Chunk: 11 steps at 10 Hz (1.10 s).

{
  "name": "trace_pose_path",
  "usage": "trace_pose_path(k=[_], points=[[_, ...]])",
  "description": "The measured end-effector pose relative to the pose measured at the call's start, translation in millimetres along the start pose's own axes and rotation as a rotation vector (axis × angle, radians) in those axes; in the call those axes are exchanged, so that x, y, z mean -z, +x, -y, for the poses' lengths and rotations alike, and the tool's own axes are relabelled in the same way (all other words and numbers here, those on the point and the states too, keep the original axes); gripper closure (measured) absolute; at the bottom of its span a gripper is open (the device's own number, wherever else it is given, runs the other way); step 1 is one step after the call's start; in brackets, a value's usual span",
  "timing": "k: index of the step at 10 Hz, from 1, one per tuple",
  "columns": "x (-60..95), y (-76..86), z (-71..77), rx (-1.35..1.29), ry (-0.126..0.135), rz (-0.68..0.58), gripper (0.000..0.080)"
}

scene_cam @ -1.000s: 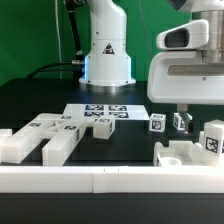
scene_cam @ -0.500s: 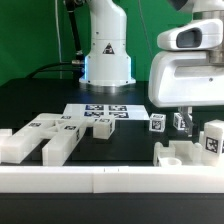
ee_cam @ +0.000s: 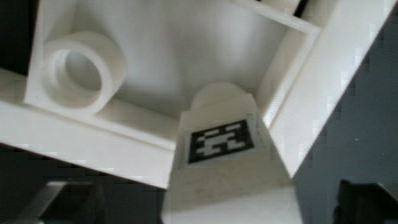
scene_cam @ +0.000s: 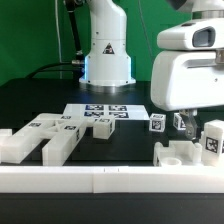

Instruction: Assemble chair

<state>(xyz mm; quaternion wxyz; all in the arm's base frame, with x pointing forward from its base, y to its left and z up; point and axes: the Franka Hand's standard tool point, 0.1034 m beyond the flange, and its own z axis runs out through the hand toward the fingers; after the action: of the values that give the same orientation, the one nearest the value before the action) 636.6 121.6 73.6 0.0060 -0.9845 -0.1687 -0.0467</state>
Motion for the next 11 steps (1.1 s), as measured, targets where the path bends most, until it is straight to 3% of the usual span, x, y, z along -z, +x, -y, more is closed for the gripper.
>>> trace_pose_path(k=[2,3,4,11], points=[[0.0,0.0,-0.1,-0.03,0.0,0.0,0.0402],[0.0,0.0,-0.2,-0.031,0.0,0.0,0.0402],[0.0,0.0,0.0,-0.059,0.001,0.0,0.0511],[-0.4,-2.0,-3.3,-0.588,-0.001,0.002,0.0511]])
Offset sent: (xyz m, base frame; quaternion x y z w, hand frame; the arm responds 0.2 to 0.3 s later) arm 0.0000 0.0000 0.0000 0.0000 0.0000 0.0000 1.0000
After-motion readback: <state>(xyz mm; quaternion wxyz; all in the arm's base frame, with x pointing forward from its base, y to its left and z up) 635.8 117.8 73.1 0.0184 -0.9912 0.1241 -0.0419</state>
